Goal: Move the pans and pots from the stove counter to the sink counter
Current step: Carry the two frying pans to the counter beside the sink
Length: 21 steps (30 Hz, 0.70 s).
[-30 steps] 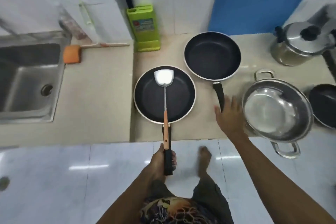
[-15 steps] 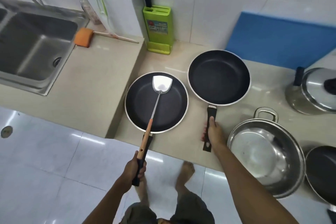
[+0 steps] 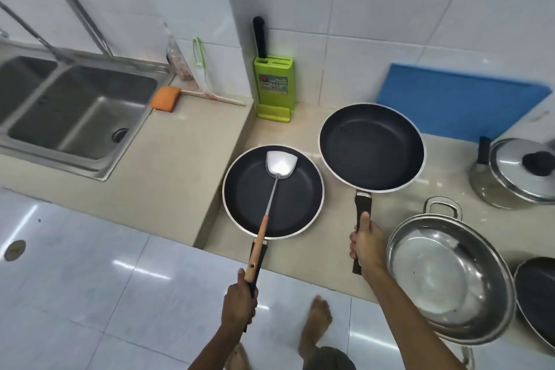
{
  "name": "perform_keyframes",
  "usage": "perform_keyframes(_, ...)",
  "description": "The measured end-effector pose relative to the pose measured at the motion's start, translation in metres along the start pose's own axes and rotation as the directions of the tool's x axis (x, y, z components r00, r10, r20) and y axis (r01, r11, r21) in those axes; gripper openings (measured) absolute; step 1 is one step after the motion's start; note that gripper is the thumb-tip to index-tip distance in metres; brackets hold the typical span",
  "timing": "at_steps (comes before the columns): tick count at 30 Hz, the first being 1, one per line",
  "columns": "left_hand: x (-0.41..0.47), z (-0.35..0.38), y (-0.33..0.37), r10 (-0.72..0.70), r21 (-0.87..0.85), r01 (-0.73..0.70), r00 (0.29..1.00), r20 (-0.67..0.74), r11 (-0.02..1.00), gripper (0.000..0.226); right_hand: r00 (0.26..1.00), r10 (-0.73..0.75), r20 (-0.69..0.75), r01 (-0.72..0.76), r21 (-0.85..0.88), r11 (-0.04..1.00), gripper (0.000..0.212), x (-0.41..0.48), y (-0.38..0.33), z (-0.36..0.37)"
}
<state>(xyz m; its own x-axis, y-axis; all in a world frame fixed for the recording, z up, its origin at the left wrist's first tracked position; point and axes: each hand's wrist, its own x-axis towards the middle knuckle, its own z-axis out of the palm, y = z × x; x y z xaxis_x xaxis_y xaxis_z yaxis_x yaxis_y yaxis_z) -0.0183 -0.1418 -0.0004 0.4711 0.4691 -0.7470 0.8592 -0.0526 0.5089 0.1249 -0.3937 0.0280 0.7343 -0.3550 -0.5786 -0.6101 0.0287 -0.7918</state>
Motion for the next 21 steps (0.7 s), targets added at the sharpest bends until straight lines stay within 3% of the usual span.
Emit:
perform_keyframes(3, -0.016, -0.015, -0.002, 0.048, 0.010, -0.049, 0.998, 0.039, 0.999, 0.064, 0.996, -0.092, -0.015, 0.093, 0.041, 0.995, 0.046, -0.040, -0.018, -0.006)
perform_keyframes(7, -0.040, -0.038, 0.004, 0.118, -0.064, -0.111, 0.988, 0.101, 0.992, 0.073, 0.974, -0.222, -0.043, 0.224, 0.051, 0.973, 0.045, -0.103, -0.047, -0.009)
perform_keyframes(13, -0.066, -0.123, -0.001, 0.211, -0.209, -0.173, 0.961, 0.178, 0.962, 0.071, 0.925, -0.378, -0.045, 0.378, 0.004, 0.926, 0.039, -0.197, -0.069, 0.007)
perform_keyframes(17, -0.062, -0.211, -0.012, 0.194, -0.249, -0.161, 0.974, 0.116, 0.955, 0.070, 0.922, -0.387, 0.007, 0.386, 0.013, 0.922, 0.038, -0.240, -0.067, 0.039)
perform_keyframes(21, -0.049, -0.308, -0.030, 0.188, -0.264, -0.191, 0.981, -0.038, 0.945, 0.070, 0.920, -0.381, 0.096, 0.387, -0.058, 0.920, 0.039, -0.269, -0.059, 0.105)
